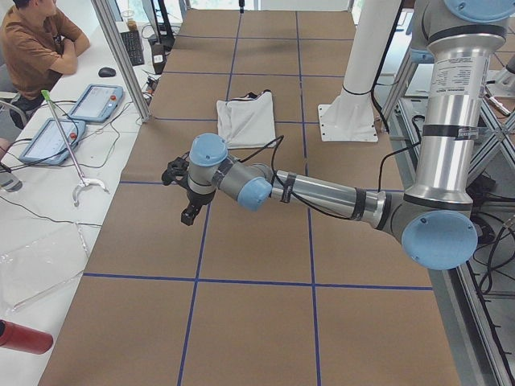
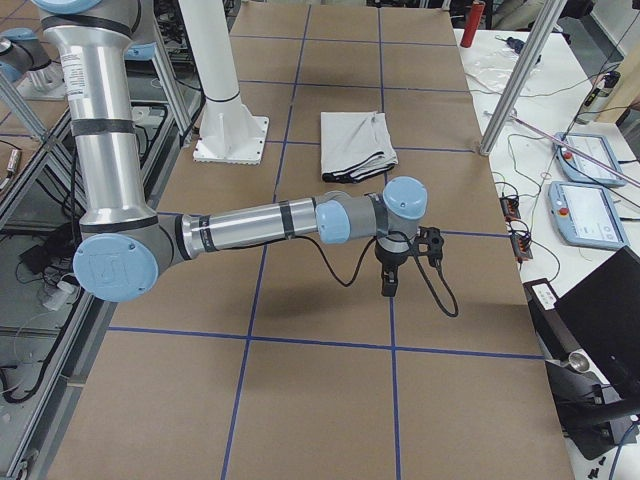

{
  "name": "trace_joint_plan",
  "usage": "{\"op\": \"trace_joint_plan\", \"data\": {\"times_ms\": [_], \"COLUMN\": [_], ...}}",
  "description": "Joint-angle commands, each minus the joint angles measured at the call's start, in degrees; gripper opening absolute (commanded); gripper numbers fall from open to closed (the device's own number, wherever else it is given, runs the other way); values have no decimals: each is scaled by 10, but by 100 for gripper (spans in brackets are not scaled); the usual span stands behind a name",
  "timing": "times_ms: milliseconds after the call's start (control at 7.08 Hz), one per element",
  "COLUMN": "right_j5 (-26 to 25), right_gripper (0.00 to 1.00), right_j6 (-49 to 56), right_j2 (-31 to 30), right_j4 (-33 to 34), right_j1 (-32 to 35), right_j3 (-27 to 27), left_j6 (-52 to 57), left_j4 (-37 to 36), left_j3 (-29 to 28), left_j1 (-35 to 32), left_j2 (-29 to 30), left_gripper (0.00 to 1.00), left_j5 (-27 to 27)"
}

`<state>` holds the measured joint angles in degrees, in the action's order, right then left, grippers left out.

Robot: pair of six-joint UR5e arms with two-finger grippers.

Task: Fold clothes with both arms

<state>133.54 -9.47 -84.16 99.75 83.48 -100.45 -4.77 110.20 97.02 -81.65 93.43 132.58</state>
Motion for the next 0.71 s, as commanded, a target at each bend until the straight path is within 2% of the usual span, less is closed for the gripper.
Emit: {"op": "trace_joint_plan", "data": {"times_ms": [0,282,565], "right_j5": [-11,-7,-10], "right_gripper": [100,100,100], "right_j6": [26,23,21], "right_j2": [-12,-19,-27], "right_j4": [50,50,51], "right_j1": [10,10,10], "right_j3": [-32,-27,-18], "left_j6": [5,5,10], "left_j4": [-8,-65,-69], "left_j3": [-18,-20,-25], "left_j1": [-4,-25,-45], "left_j2": [-2,17,27], "left_gripper": [100,100,100], "left_j5": [5,7,9]}}
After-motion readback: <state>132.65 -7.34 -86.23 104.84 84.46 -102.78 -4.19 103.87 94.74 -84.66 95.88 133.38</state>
